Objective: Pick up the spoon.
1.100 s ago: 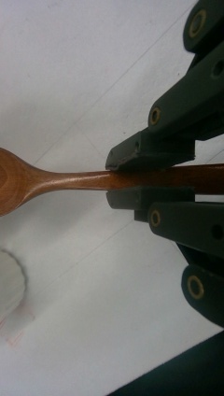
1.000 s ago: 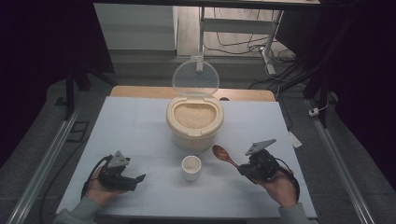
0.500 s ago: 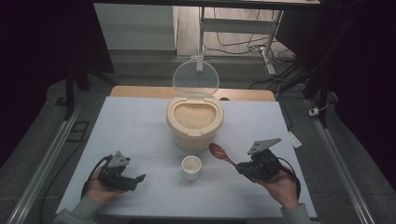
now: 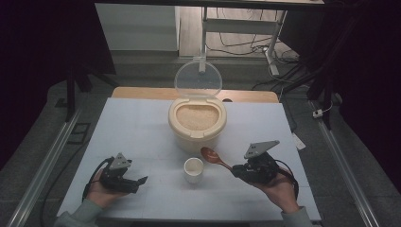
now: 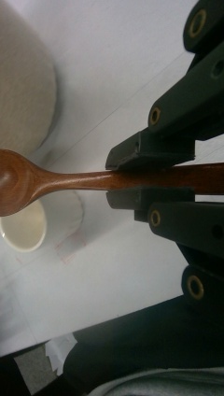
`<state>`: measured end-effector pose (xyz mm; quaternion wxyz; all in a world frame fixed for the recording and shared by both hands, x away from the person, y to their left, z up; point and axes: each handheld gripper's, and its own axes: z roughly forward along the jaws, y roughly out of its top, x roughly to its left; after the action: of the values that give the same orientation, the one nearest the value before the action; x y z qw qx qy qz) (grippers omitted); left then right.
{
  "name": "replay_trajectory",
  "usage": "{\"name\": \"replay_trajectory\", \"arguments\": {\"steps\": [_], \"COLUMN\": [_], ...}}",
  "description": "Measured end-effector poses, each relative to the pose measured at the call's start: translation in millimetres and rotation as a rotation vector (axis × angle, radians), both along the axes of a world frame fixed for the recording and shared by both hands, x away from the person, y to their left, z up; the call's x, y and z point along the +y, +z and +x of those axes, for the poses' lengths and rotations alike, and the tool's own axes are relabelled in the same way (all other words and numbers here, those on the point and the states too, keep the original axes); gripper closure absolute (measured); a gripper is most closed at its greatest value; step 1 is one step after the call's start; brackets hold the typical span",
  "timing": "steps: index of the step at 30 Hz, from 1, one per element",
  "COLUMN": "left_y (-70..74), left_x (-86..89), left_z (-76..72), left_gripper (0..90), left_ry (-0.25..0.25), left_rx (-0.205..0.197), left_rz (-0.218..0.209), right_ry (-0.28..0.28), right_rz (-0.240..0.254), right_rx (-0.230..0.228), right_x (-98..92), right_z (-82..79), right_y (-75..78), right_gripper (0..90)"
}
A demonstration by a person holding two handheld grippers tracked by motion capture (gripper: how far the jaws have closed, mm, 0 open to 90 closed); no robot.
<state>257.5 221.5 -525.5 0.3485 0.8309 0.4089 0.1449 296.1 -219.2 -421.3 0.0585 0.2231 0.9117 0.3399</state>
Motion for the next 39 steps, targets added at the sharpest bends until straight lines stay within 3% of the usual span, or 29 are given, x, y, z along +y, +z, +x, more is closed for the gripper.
{"name": "replay_trajectory", "arguments": {"steps": [18,24,39], "left_y": [1.4,1.0,4.4], "left_x": [0.7,0.8,0.2], "left_z": [0.1,0.1,-1.5], "left_gripper": [10.8,10.8,10.8], "left_ry": [0.005,0.001,-0.005], "left_rx": [-0.003,-0.003,-0.008], "left_rz": [-0.007,-0.006,-0.018], "right_ry": [0.137,0.177,0.208], "right_rz": [-0.039,-0.052,-0.092], "right_rx": [-0.026,-0.024,-0.035], "right_x": [50.0,70.5,77.3], "right_z": [7.2,12.9,9.3], "right_y": [10.7,5.8,-0.1], "right_gripper": [79.2,79.2,79.2]}}
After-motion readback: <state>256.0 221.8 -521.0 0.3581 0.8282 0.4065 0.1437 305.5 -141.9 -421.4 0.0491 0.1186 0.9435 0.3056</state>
